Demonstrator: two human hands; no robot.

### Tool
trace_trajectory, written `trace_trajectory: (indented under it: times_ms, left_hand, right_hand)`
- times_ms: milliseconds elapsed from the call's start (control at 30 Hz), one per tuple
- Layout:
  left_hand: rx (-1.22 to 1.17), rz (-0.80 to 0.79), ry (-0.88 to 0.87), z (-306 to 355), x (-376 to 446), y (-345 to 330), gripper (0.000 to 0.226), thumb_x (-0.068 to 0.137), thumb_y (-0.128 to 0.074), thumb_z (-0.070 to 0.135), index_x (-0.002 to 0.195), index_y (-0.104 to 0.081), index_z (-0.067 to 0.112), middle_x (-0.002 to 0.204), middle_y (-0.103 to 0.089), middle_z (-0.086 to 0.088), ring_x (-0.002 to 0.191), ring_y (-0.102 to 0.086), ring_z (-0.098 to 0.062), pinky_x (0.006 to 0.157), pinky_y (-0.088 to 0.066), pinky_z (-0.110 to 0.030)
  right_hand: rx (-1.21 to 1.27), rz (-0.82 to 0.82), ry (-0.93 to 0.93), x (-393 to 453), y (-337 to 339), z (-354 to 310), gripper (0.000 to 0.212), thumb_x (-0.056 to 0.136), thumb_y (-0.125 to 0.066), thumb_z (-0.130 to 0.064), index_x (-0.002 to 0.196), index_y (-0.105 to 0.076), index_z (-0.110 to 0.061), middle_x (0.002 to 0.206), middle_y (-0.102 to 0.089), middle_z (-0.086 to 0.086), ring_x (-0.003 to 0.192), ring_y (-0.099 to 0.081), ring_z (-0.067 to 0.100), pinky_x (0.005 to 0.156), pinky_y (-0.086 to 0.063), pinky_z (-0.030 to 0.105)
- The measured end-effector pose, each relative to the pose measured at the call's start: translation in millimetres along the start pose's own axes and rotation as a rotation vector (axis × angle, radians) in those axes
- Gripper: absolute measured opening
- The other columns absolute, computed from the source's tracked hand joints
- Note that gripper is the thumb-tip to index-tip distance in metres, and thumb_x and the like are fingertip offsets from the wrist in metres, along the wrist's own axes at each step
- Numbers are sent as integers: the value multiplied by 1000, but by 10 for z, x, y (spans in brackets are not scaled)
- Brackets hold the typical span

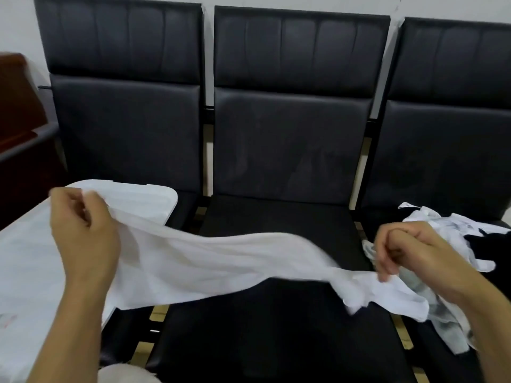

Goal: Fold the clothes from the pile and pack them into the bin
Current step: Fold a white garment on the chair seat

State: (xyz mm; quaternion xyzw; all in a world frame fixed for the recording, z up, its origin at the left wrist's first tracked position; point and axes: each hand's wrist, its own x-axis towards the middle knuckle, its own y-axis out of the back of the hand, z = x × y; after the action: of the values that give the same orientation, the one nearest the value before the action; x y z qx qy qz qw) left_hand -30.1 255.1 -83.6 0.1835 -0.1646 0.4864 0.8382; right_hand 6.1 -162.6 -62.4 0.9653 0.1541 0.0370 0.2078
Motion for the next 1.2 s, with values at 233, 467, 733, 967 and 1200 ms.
trace_trajectory:
  times_ms: [233, 467, 733, 967, 1200]
  left_hand:
    - [174, -898, 337, -182, -121, 134, 40, 93, -64, 11, 124, -56, 36, 109, -53, -13, 94, -59, -28, 76, -49, -33]
    - [583, -807, 81, -228, -180, -55, 16, 93, -59, 6, 89, -71, 16, 91, -64, -4, 78, -54, -11, 60, -40, -21]
    - [800, -594, 134, -544, -5, 196, 10, 99, -44, 11, 100, -52, 17, 98, -55, -12, 86, -52, -36, 71, -42, -42]
    - [601, -872, 156, -635, -79, 459, 21, 100, -46, 9, 86, -59, 18, 85, -64, -13, 62, -49, -25, 56, -36, -29]
    - [371, -1243, 272, -656, -64, 619, 9, 90, -69, 23, 87, -75, 29, 93, -72, 6, 91, -66, -10, 86, -44, -24]
  right_hand:
    - [-347, -593, -395, 159, -553, 431, 22, 94, -63, -28, 116, -65, -26, 97, -71, 4, 92, -70, 19, 78, -57, 27]
    - [-988, -705, -197, 146, -1880, 655, 77, 80, -62, -69, 132, -43, -16, 128, -49, 6, 114, -50, 30, 87, -41, 40]
    - [-1037, -670, -176, -14, -1766, 807, 36, 82, -64, 6, 110, -49, -11, 109, -50, 12, 79, -43, 19, 58, -32, 23]
    - [-877, -465, -151, -117, -1291, 935, 23, 85, -45, -13, 90, -63, -25, 106, -61, 2, 106, -60, 23, 80, -41, 28]
    - [-580, -652, -442, -178, -493, 673, 12, 84, -52, -31, 73, -55, -26, 68, -51, -13, 65, -48, 4, 58, -38, 14]
